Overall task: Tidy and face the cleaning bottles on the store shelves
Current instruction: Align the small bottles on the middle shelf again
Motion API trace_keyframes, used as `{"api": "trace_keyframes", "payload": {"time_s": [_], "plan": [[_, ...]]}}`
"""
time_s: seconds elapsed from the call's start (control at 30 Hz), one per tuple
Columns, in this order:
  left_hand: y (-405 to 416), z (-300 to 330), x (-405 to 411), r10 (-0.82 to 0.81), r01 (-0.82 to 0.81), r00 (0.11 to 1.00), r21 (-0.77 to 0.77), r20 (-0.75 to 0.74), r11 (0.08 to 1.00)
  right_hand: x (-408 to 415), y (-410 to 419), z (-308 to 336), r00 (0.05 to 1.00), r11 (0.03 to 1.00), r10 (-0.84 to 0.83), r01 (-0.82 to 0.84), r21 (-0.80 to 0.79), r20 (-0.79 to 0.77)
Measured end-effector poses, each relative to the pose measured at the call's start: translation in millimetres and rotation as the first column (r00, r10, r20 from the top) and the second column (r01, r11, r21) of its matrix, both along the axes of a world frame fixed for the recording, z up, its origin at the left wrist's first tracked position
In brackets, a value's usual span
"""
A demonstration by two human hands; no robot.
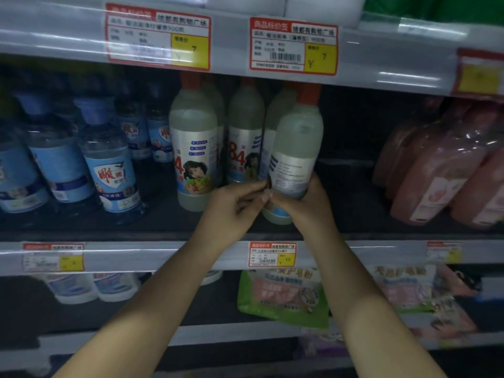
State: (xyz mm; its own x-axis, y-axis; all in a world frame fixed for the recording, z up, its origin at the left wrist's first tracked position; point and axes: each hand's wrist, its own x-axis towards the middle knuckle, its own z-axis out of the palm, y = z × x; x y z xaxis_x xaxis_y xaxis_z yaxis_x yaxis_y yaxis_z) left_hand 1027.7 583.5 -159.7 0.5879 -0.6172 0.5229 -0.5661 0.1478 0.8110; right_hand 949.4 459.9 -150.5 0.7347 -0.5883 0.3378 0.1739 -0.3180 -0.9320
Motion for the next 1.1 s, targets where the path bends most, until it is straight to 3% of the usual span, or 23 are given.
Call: {"api": "trace_keyframes", "payload": {"time_s": [0.2, 0.43, 0.57, 0.7, 0.87, 1.1], "plan": [[-2, -3, 1, -0.018, 0.018, 0.999, 0.004, -0.036, 1.000, -2, 0, -2, 0.996, 0.996, -0.080, 0.079, 0.028, 0.027], [-2, -4, -3, -0.046, 0.045, 0.998, 0.040, 0.031, 0.998, 0, -3, -2, 0.994, 0.993, -0.108, 0.107, 0.041, 0.022], [-3, 1, -3, -0.046, 0.046, 0.996, -0.001, -0.082, 0.999, 0, 2, -1, 0.987, 0.987, -0.162, 0.162, 0.001, 0.016], [-6, 6, -2, -0.083, 0.094, 0.982, 0.057, -0.169, 0.994, -3, -3, 0, 0.991, 0.988, -0.124, 0.120, 0.102, 0.039], [-7, 7, -1, -0.111, 0.125, 0.981, 0.083, -0.158, 0.989, -2, -9, 1, 1.000, 0.987, -0.013, 0.015, 0.161, -0.010], [-1, 2, -4, 0.014, -0.011, 0.997, 0.042, -0.074, 0.999, 3, -4, -3, 0.999, 0.999, -0.045, 0.044, -0.011, -0.022]]}}
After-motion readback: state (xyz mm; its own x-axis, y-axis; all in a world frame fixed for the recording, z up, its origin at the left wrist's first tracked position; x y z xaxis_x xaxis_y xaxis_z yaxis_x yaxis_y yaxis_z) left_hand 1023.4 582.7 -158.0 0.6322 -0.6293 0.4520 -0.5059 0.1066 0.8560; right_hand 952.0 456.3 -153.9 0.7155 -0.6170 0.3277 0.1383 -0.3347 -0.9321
